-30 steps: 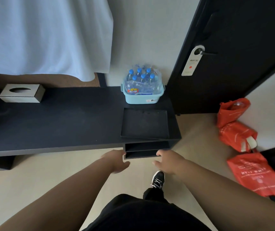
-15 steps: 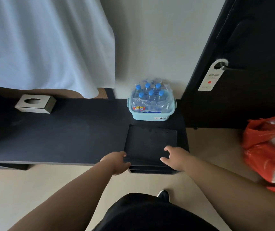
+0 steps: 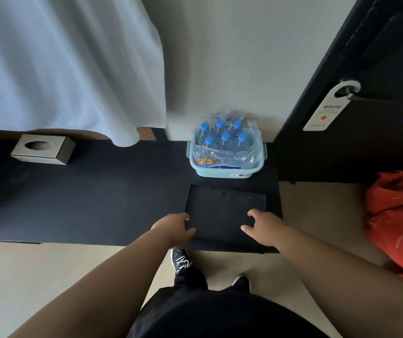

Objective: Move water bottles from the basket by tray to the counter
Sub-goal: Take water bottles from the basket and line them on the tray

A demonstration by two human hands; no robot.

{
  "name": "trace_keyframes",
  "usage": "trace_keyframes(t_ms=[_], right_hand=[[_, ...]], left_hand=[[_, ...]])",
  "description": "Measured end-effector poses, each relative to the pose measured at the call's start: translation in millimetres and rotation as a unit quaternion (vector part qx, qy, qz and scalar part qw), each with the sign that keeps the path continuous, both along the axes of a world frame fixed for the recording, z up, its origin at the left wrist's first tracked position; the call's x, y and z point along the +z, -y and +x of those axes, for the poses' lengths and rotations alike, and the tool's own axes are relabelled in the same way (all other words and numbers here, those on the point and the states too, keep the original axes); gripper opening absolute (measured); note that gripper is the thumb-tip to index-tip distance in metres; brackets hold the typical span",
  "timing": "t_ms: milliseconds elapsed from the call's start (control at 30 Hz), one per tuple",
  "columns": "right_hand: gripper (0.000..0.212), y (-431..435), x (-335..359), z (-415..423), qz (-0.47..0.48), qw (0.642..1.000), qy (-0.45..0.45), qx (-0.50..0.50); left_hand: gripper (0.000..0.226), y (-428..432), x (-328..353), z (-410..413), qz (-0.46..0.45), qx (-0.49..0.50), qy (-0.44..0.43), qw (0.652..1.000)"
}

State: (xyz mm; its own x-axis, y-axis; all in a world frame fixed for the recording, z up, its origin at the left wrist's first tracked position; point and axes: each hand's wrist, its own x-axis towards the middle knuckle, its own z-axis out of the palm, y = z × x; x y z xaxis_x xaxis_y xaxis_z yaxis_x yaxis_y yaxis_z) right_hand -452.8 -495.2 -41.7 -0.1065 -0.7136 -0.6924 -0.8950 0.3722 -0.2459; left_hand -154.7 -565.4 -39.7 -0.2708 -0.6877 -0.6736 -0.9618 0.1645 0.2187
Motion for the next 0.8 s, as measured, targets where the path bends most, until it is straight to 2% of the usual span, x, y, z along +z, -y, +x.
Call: trace_keyframes(t_ms=[300,467,600,800], right_hand=[[0.072,63,6,32,0.005,0.998,-0.022,-0.051],[0.07,106,17,52,-0.031,0.994,0.005,-0.103],[0.07,117,17,61,-0.04,0.992,0.014,-0.119],[0.068,115,4,52,0.006,0.995,-0.022,-0.095]], left_hand=[[0.062,97,-6,9,-0.007,-0.068,-0.026,0.997],[0.063,148,-9,25,0.006,-0.051,-0.039,0.998],[0.065,169,-15,37,0.008,-0.055,-0.02,0.998],[0.065,176,-21,28,0.02,-0.052,-0.03,0.998]])
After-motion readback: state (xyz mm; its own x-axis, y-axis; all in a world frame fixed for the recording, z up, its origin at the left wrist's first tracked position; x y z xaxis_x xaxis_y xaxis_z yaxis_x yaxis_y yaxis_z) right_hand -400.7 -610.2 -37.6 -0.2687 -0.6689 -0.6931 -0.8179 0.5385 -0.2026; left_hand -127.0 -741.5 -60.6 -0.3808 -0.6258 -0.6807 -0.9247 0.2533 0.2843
